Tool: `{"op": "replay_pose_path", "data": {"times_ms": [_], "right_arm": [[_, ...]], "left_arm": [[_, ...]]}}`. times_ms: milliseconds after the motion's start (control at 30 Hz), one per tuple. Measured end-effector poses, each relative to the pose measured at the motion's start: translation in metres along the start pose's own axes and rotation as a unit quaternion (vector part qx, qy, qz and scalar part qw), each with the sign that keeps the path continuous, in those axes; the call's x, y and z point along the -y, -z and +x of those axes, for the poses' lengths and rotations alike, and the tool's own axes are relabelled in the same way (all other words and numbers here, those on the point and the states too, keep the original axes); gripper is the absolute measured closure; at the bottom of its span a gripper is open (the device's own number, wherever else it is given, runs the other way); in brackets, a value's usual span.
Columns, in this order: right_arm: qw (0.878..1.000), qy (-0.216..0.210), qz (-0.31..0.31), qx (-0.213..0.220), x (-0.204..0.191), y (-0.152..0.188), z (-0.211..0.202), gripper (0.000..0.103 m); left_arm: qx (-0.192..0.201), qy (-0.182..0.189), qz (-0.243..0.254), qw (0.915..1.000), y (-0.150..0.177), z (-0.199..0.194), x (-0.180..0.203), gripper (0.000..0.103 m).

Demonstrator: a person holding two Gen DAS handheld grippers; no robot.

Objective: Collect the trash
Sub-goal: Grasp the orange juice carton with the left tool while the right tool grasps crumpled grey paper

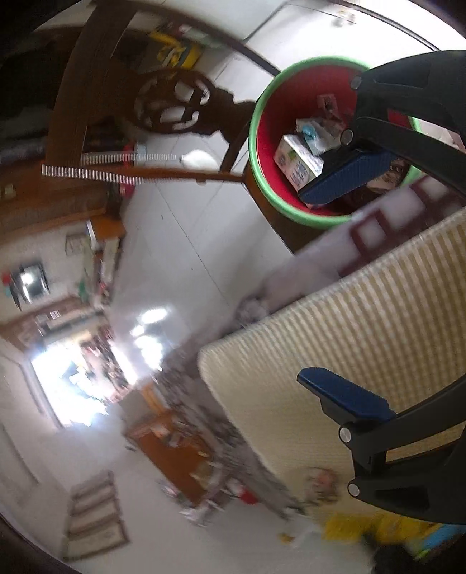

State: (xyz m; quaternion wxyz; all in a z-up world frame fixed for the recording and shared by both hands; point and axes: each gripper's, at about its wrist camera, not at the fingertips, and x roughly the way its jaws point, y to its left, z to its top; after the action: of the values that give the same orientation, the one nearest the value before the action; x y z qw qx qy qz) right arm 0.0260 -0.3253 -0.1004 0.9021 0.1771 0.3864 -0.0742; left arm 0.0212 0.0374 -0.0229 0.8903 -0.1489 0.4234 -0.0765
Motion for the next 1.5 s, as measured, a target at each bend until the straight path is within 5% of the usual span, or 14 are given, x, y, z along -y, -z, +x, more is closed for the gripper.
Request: {"op": "replay_pose_path", "data": {"times_ms": [133, 433, 733, 933, 1200, 1367, 1500], "right_arm": [[0.997, -0.015, -0.074, -0.004, -0.032, 0.014, 0.005, 0.014], [0.981, -0.067, -0.179, -0.026, -0.102, 0.047, 0.028, 0.014], [0.960, -0.157, -0.224, -0.067, -0.265, 0.039, 0.079, 0.014], [0.963, -0.154, -0.201, -0.095, -0.333, 0.033, 0.121, 0.014], [0.964, -0.114, -0.218, -0.106, -0.354, 0.041, 0.155, 0.014], [0.963, -0.108, -0.224, -0.103, -0.349, 0.039, 0.161, 0.045], [0.963, -0.127, -0.209, -0.110, -0.340, 0.033, 0.155, 0.059]], "left_arm": [[0.090, -0.049, -0.034, 0.9941, 0.013, -0.039, -0.027, 0.040], [0.125, -0.014, -0.079, 0.9889, 0.014, -0.054, -0.047, 0.040], [0.158, -0.007, -0.129, 0.9789, 0.013, -0.072, -0.070, 0.040], [0.181, -0.025, -0.132, 0.9743, 0.015, -0.083, -0.073, 0.040], [0.186, -0.017, -0.142, 0.9720, 0.012, -0.085, -0.079, 0.040], [0.181, -0.012, -0.145, 0.9725, 0.011, -0.083, -0.084, 0.040], [0.178, -0.011, -0.144, 0.9734, 0.010, -0.081, -0.085, 0.040]]}}
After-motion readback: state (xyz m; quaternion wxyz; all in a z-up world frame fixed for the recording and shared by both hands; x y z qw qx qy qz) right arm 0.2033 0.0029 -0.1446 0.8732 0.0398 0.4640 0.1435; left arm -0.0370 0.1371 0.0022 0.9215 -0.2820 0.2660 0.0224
